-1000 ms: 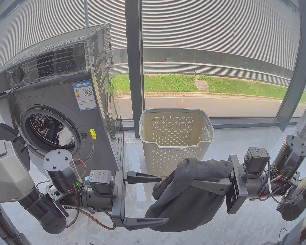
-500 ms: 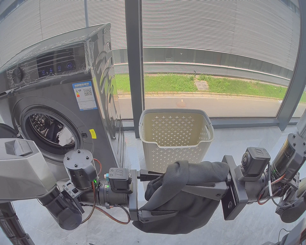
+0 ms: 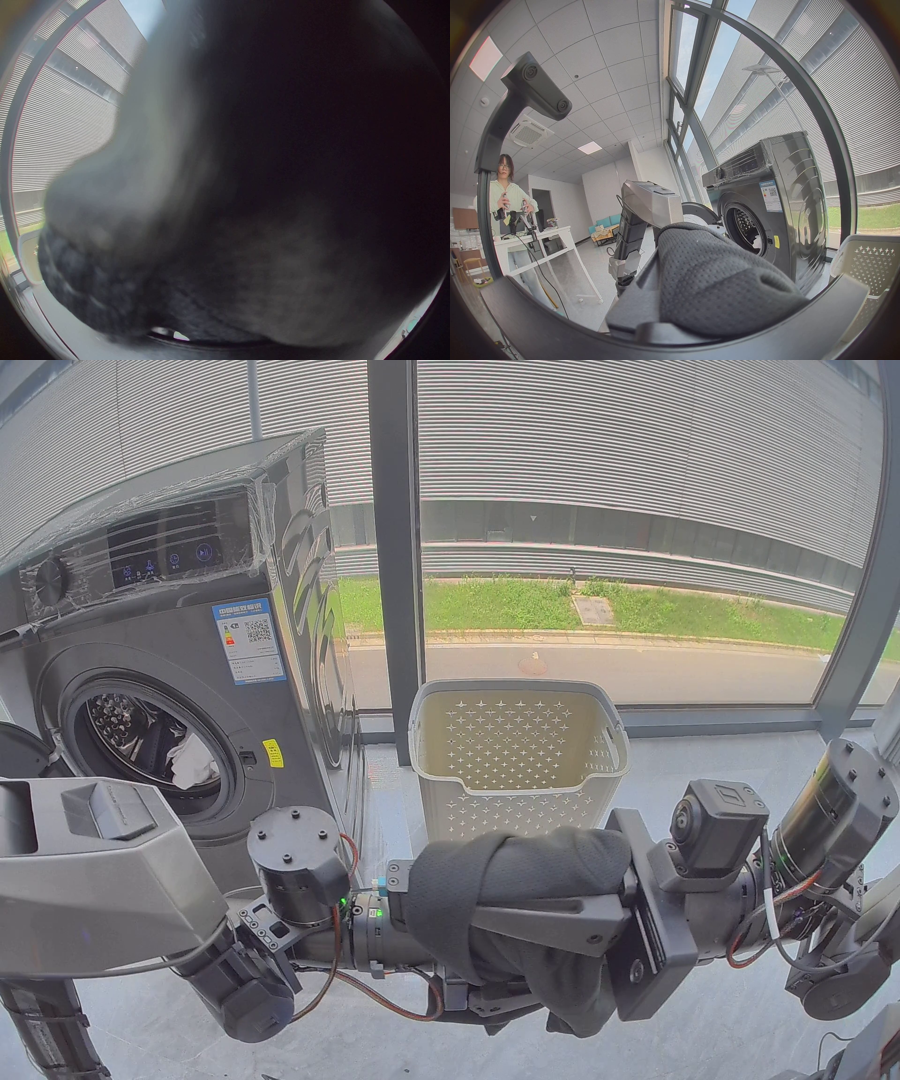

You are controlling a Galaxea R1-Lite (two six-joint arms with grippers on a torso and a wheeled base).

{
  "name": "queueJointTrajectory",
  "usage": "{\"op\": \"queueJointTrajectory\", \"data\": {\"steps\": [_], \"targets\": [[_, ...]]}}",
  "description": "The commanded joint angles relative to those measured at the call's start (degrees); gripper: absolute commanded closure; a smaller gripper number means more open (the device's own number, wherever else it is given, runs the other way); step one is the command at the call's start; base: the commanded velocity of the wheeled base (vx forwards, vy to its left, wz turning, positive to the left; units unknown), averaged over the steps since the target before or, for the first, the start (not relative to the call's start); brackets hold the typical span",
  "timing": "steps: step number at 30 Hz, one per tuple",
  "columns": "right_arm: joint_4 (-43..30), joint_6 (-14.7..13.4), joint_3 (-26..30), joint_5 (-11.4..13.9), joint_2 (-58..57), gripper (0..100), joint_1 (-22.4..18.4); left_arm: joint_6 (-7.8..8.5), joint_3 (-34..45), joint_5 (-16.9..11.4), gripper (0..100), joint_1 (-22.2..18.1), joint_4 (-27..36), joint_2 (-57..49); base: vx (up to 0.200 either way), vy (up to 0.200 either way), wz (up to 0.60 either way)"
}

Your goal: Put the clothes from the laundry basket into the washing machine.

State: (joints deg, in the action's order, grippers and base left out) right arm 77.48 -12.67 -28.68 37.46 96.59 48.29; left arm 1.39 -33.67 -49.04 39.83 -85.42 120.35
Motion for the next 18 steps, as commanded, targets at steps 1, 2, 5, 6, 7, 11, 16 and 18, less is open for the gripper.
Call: {"op": "queueJointTrajectory", "data": {"steps": [1,2,5,6,7,11,16,18], "targets": [[0.04,-0.08,-2.08,-0.11,3.43,100,0.84,-0.25,-1.75,0.97,0,1.83,-0.1,1.65,0.0,0.0,0.0],[0.04,-0.08,-2.34,-0.11,3.61,100,0.76,-0.42,-1.84,1.23,0,1.83,-0.1,1.65,0.0,0.0,0.0],[0.04,-0.08,-2.43,-0.2,3.7,100,0.49,-1.92,-1.66,3.34,0,1.39,-0.89,1.12,0.0,0.0,0.0],[0.04,-0.08,-2.43,-0.2,3.61,100,0.32,-2.0,-1.31,3.52,0,1.22,-1.24,0.94,0.0,0.0,0.0],[0.04,-0.08,-2.34,-0.2,3.61,100,0.14,-2.0,-1.05,3.34,0,0.95,-1.5,0.94,0.0,0.0,0.0],[0.04,-0.08,-2.43,-0.2,3.61,100,-0.56,-2.18,-1.31,3.69,100,0.87,-1.86,0.86,0.0,0.0,0.0],[0.04,-0.08,-2.43,-0.2,3.61,100,-1.0,-3.32,-1.57,4.66,100,0.78,-1.86,0.68,0.0,0.0,0.0],[0.04,-0.08,-2.43,-0.28,3.52,100,-1.79,-4.47,-1.57,6.5,100,0.78,-1.94,-0.46,0.0,0.0,0.0]]}}
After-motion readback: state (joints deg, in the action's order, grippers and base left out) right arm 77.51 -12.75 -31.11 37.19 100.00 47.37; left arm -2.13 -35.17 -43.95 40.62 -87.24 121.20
